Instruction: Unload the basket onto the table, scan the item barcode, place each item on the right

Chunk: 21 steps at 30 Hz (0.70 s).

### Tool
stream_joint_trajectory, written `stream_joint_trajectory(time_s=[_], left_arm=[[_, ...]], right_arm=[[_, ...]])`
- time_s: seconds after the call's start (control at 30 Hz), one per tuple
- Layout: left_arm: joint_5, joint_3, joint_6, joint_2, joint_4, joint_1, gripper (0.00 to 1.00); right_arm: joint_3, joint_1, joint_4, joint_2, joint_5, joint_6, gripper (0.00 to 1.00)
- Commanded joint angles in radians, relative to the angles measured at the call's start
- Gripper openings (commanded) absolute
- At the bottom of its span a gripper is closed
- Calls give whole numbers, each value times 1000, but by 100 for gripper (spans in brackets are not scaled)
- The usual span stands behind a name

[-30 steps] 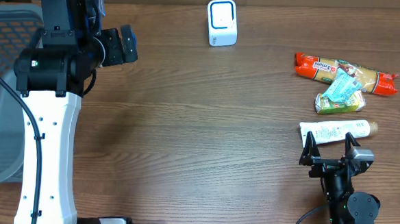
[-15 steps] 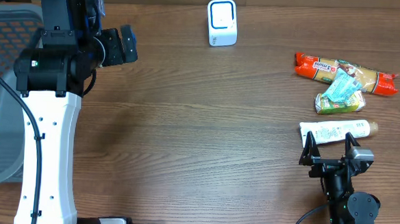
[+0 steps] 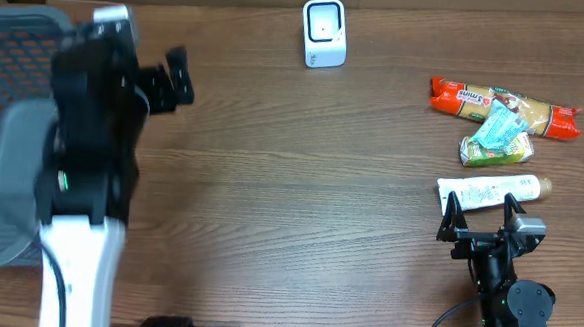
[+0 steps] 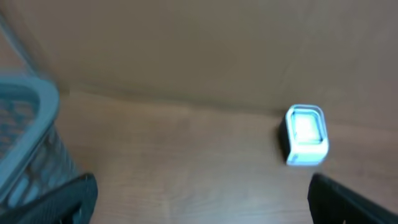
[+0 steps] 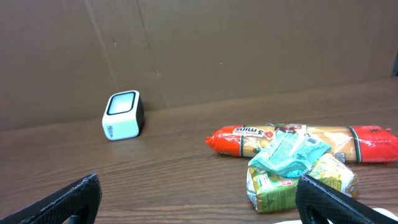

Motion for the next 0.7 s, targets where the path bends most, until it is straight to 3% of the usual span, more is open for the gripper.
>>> stream_joint_trajectory(time_s=[0.0, 0.1, 0.33, 0.67], left_arm=[[135, -253, 252, -159, 185, 1, 99], [155, -448, 340, -285, 321, 1, 99], [131, -887, 368, -585, 583, 2, 100], [82, -1202, 367, -925, 612, 6, 99]], right_arm=[[-10, -1, 8, -10, 5, -2, 100], [-10, -1, 7, -10, 5, -2, 100], [-10, -1, 8, -10, 5, -2, 100], [-10, -1, 7, -10, 5, -2, 100]])
